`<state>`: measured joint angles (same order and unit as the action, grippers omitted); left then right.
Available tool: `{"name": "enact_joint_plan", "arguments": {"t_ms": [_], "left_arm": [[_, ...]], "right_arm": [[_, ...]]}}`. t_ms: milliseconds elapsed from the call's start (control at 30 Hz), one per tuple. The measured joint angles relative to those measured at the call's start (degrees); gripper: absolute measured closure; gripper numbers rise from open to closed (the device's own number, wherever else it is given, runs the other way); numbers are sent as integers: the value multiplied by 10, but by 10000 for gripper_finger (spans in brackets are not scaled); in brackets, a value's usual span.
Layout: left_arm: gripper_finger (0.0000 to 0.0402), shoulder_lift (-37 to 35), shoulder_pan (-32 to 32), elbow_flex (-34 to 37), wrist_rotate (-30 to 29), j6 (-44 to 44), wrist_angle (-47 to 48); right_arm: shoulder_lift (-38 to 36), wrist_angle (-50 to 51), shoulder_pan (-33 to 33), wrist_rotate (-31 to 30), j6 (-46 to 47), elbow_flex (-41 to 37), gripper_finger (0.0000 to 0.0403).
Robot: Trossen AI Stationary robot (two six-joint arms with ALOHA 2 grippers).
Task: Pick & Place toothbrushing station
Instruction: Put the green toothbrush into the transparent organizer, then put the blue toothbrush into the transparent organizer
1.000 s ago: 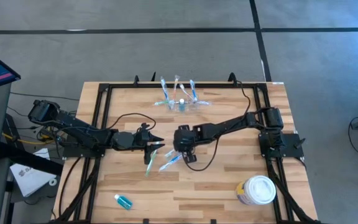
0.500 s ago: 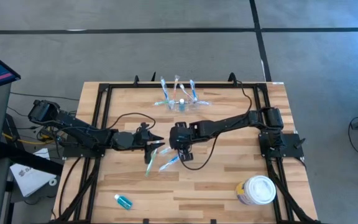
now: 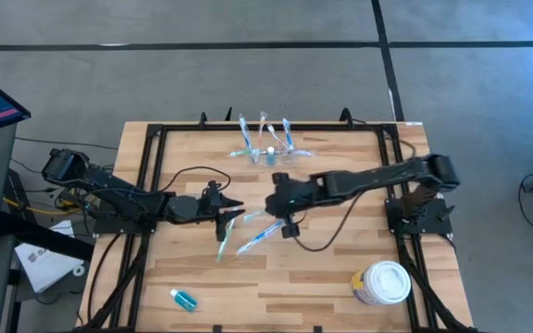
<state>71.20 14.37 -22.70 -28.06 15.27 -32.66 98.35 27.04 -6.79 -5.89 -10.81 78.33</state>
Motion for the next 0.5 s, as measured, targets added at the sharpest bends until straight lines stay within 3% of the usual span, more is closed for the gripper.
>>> {"name": "enact_joint_plan", "arguments": {"t_ms": [267, 400, 500], "left_arm": [[296, 0, 0, 0, -1, -28, -70], [296, 0, 0, 0, 6, -60, -135], [296, 0, 0, 0, 10, -76, -153]], "right_arm": [[-110, -203, 5, 34, 33, -132, 403], [-131, -264, 5, 36, 53, -161, 403], [-135, -256, 6, 37, 53, -162, 403]]}}
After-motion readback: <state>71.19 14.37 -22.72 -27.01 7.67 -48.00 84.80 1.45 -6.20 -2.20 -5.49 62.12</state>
